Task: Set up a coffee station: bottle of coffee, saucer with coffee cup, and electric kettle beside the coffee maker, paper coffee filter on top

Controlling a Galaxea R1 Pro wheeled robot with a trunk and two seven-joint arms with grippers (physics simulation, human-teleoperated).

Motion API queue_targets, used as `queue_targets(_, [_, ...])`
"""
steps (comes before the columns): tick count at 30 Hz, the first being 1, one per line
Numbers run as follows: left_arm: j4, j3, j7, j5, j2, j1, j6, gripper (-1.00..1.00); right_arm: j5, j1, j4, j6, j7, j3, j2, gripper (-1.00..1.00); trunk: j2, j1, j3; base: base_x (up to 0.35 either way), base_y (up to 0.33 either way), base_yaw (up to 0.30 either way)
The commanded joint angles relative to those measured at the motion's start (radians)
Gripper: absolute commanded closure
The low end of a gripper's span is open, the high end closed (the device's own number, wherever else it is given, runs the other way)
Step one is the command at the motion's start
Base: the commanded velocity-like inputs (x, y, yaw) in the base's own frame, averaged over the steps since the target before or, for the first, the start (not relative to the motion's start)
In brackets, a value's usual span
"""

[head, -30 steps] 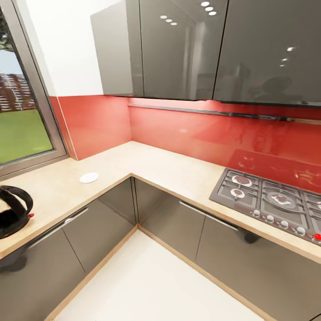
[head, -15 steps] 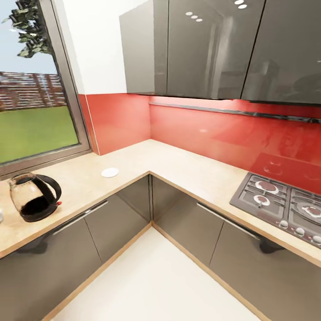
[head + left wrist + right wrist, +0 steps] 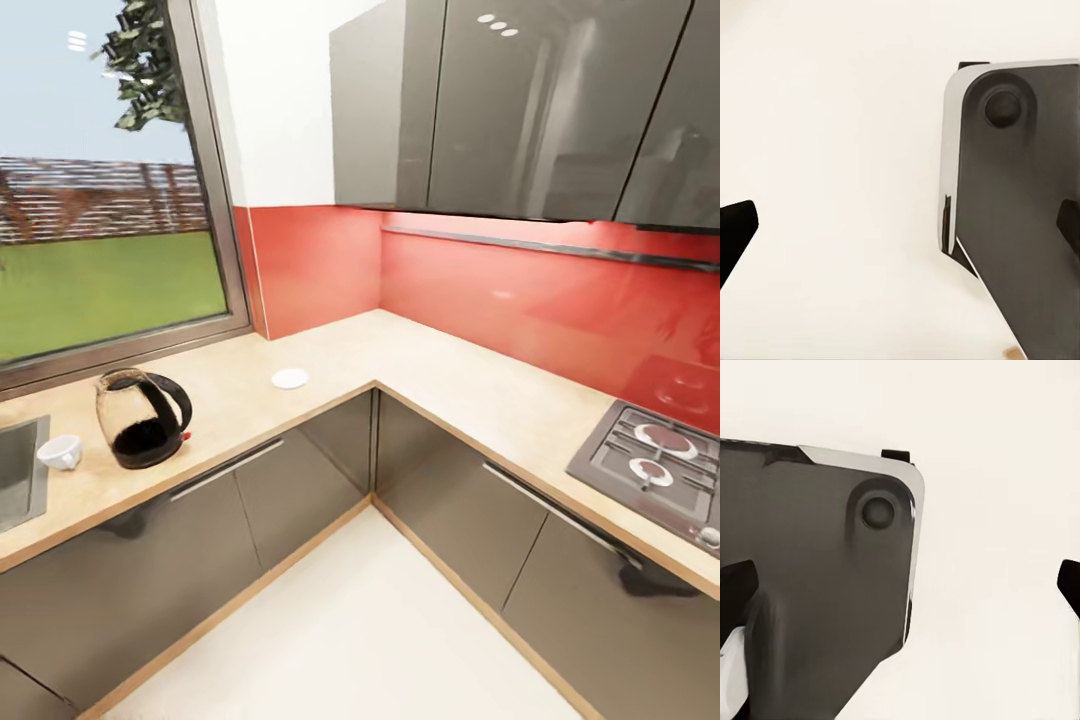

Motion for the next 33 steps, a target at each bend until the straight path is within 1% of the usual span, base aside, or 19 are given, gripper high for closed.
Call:
queue_targets(1, [0.002, 0.009, -0.001, -0.010, 0.000, -0.001, -0.004, -1.00, 0.009, -0.001, 0.000, -0.003, 0.001, -0.001, 0.000, -1.00, -0.002, 0.001, -0.003, 0.000, 0.000, 0.277])
queue_targets(9, [0.002, 0.008, -0.001, -0.012, -0.007, -0.001, -0.003, -1.00, 0.009, -0.001, 0.000, -0.003, 0.001, -0.001, 0.000, -1.00, -0.002, 0.001, -0.008, 0.063, -0.039, 0.276])
queue_targets(19, [0.002, 0.007, -0.001, -0.012, -0.009, -0.001, -0.003, -1.00, 0.009, -0.001, 0.001, -0.003, 0.001, -0.001, 0.000, -1.00, -0.002, 0.001, -0.008, 0.188, -0.190, 0.278])
queue_targets(33, [0.002, 0.009, -0.001, -0.012, -0.011, -0.001, -0.003, -1.00, 0.009, -0.001, 0.001, -0.003, 0.001, -0.001, 0.000, -1.00, -0.002, 0.001, -0.001, 0.197, -0.204, 0.277])
